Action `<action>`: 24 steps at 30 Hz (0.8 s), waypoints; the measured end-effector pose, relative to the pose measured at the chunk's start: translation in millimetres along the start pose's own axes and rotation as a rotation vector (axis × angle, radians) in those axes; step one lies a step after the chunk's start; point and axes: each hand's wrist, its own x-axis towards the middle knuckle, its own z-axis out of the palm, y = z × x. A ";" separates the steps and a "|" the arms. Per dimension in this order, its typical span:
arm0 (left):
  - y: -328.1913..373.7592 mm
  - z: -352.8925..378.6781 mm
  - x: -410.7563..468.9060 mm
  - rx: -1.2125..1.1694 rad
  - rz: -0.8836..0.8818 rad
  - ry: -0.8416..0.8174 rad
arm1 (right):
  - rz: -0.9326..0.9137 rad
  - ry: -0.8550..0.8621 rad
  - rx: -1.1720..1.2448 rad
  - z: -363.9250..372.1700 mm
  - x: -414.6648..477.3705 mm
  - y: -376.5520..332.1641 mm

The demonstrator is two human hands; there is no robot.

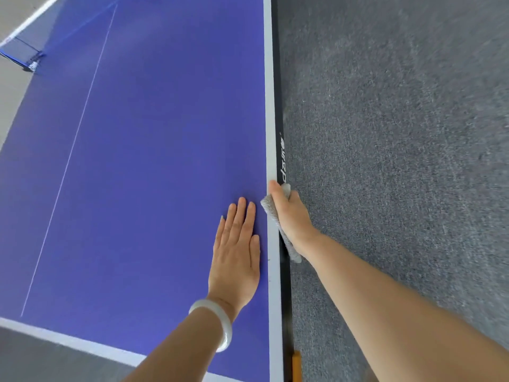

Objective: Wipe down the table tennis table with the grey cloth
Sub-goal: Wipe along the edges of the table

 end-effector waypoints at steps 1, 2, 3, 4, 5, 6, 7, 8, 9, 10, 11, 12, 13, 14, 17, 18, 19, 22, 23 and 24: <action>0.0 0.5 -1.4 0.010 -0.005 0.013 | 0.001 0.009 0.005 0.8 0.0 -0.1; 0.4 1.0 -0.5 0.013 -0.008 0.022 | 0.008 0.017 0.014 1.9 -0.1 -0.4; 1.2 0.8 -0.7 0.015 -0.009 0.026 | 0.021 0.027 0.027 3.4 -2.6 -0.4; 2.4 0.2 -0.9 0.015 -0.010 0.027 | 0.027 0.046 0.047 4.5 -7.7 1.4; 3.5 0.0 -0.8 0.015 -0.009 0.031 | 0.018 0.068 0.071 6.2 -14.9 5.8; 4.2 -0.5 -0.7 0.016 -0.008 0.035 | 0.005 0.086 0.088 7.7 -26.7 12.9; 4.3 -0.7 -0.3 0.017 -0.005 0.035 | -0.007 0.098 0.086 9.3 -42.6 23.2; 3.7 -0.2 -0.3 0.020 -0.004 0.034 | -0.026 0.105 0.069 10.2 -61.6 37.2; 3.2 0.9 -0.2 0.028 -0.004 0.036 | -0.058 0.103 0.057 10.5 -81.9 53.2; 2.8 1.7 -0.3 0.038 -0.005 0.041 | -0.097 0.090 0.067 10.4 -103.0 68.6; 2.5 2.3 -0.2 0.041 -0.006 0.048 | -0.125 0.074 0.096 10.1 -121.6 81.1; 2.6 2.7 -0.5 0.037 -0.005 0.055 | -0.133 0.057 0.119 9.6 -135.3 91.2; 3.1 2.7 -0.8 0.029 -0.004 0.062 | -0.136 0.049 0.130 9.3 -141.6 97.4; 3.4 2.5 -0.9 0.024 -0.003 0.067 | -0.137 0.044 0.125 9.2 -141.3 97.6; 2.0 2.9 -0.4 0.011 -0.004 0.069 | -0.154 0.055 0.068 10.0 -111.8 81.2; 1.8 3.0 -0.6 0.004 -0.012 0.066 | -0.138 0.068 0.099 9.8 -96.5 69.9; 1.7 3.1 -0.7 -0.002 -0.018 0.065 | -0.109 0.075 0.155 9.5 -82.0 55.7; 1.6 3.2 -1.1 -0.005 -0.015 0.074 | -0.100 0.114 0.201 12.7 -56.8 34.7; 1.2 3.7 -1.3 -0.006 -0.015 0.076 | -0.142 0.115 0.165 15.3 -60.1 39.1; 1.0 4.1 -1.7 -0.007 -0.017 0.080 | -0.207 0.096 0.128 18.1 -71.7 49.0</action>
